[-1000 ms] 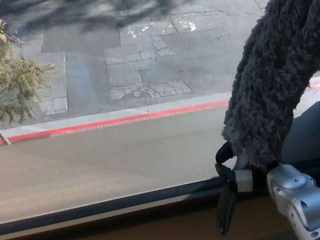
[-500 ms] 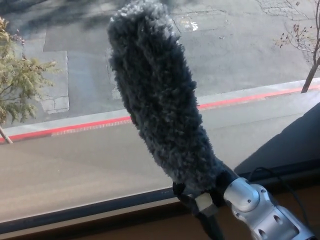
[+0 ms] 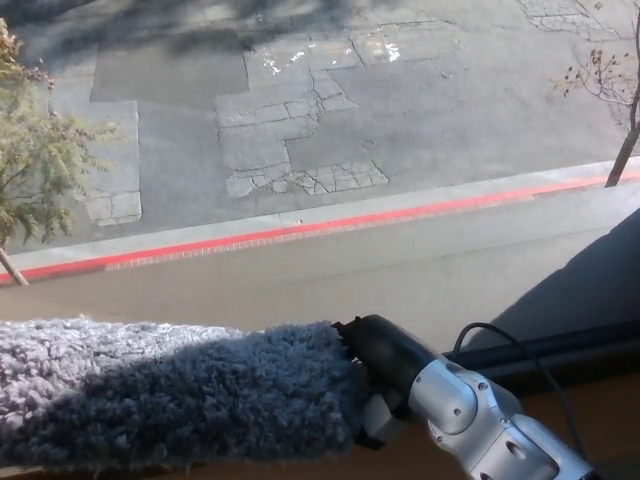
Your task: Pick up a grey duster using the right hand and walk towards the window and then clean the window using the duster
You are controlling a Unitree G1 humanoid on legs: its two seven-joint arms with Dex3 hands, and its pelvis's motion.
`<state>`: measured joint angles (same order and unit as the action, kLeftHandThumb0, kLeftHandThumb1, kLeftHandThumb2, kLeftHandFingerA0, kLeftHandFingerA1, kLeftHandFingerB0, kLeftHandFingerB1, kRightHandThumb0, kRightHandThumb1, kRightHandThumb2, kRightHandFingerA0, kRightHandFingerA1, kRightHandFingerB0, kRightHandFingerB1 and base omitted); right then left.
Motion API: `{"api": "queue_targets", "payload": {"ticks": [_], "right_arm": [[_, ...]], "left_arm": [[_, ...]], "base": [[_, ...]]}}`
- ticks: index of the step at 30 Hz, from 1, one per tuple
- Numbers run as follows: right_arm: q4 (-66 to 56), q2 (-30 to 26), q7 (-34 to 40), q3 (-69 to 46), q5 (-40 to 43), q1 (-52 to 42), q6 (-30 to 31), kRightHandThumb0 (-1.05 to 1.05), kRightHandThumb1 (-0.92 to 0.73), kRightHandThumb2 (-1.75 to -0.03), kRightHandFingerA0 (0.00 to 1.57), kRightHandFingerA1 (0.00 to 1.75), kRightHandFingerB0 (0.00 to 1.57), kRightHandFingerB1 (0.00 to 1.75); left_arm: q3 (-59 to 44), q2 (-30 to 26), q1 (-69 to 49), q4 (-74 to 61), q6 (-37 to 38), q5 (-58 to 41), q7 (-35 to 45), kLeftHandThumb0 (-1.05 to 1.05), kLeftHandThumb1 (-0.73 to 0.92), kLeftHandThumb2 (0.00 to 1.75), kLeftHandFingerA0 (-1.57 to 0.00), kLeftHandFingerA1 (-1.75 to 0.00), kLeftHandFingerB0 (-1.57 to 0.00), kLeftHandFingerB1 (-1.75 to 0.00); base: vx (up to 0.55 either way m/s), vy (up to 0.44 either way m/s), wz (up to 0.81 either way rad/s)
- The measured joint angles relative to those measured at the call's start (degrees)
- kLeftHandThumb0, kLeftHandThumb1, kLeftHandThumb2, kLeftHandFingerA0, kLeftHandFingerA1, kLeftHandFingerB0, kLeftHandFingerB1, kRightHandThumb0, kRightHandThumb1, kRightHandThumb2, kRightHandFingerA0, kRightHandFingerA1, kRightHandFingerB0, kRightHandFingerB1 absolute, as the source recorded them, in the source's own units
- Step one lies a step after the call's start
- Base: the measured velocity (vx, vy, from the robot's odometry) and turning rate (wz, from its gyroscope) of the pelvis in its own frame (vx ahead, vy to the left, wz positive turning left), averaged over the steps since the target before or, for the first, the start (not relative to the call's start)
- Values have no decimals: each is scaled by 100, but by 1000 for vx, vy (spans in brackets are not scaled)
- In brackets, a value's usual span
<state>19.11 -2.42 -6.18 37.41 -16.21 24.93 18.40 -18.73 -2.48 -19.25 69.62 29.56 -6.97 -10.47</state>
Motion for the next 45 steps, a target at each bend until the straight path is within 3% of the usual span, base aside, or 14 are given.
{"api": "queue_targets", "payload": {"ticks": [2, 9, 12, 16, 20, 23, 31, 32, 37, 38, 41, 42, 43, 45], "right_arm": [[0, 2, -23, -1, -49, -4, -10, -34, -48, -127, 98, 175, 80, 160], [-33, 121, -79, -409, -41, -54, -10, -34, -50, -125, 99, 175, 84, 162], [-49, 263, -103, -708, 22, -68, 4, -22, -47, -132, 99, 175, 85, 167], [-19, 648, -160, -1455, 321, -163, 84, -24, -43, -135, 101, 175, 89, 168], [0, 1066, -143, -2287, 660, -207, 382, -31, -53, -124, 104, 175, 82, 175], [23, 1337, -136, -2885, 890, -222, 667, -34, -47, -133, 106, 175, 82, 175], [180, 1666, -65, -3988, 1278, -243, 1147, -42, -82, -80, 109, 175, 81, 175], [195, 1688, -37, -4161, 1351, -243, 1208, -39, -79, -89, 109, 175, 80, 175], [223, 1693, 267, -4905, 1675, -241, 1471, -37, -76, -92, 109, 175, 74, 174], [224, 1692, 329, -5033, 1738, -253, 1528, -34, -69, -106, 107, 175, 68, 170], [172, 1703, 393, -5135, 1891, -275, 1658, -32, -67, -109, 106, 175, 71, 168], [86, 1703, 420, -5170, 1972, -276, 1707, -34, -54, -126, 106, 175, 78, 169], [14, 1703, 436, -5170, 2038, -292, 1743, -39, -70, -100, 110, 175, 82, 174], [-95, 1704, 437, -5131, 2101, -350, 1751, -39, -70, -96, 106, 175, 80, 170]], "left_arm": [[-1, 0, -15, -1, 0, -1, 0, -6, 65, 88, -101, -120, -90, -100], [-12, -1, 21, 106, 0, -2, 8, -6, 61, 95, -105, -119, -92, -101], [-16, 2, 43, 106, 0, -2, 11, -9, 58, 99, -105, -117, -92, -101], [-24, 8, 44, 117, -1, -3, 14, -8, 60, 97, -104, -119, -91, -101], [-21, 17, 45, 116, 0, -3, 14, -8, 57, 102, -104, -119, -91, -103], [-13, 40, 37, 83, 0, -2, 13, -6, 57, 101, -105, -121, -92, -103], [-35, 108, -1, 72, 2, -10, 28, -6, 61, 94, -104, -119, -91, -100], [-47, 139, -14, 87, 2, -10, 46, -7, 63, 91, -101, -119, -89, -101], [-98, 134, -27, 165, 0, -16, 75, -8, 67, 83, -99, -116, -89, -98], [-96, 128, 21, 190, -48, -14, 75, -7, 59, 97, -106, -118, -92, -100], [-144, 93, 16, 154, -57, -28, 100, -9, 59, 97, -106, -119, -93, -101], [-174, 43, 11, 103, -34, -37, 107, -8, 62, 93, -103, -116, -90, -99], [-191, 28, -1, 92, -25, -46, 106, -4, 69, 83, -98, -114, -90, -95], [-195, 26, -18, 113, -26, -46, 107, -6, 61, 94, -101, -114, -92, -99]], "base": [[0, 0, 0], [0, 0, 0], [0, 0, 0], [0, 0, 0], [0, 0, 0], [0, 0, 0], [-40, 0, 14], [-132, 78, -1], [-114, 223, -14], [-111, 363, 53], [-99, 319, -17], [-100, 196, -6], [-64, 179, -4], [-66, 131, -2]]}}
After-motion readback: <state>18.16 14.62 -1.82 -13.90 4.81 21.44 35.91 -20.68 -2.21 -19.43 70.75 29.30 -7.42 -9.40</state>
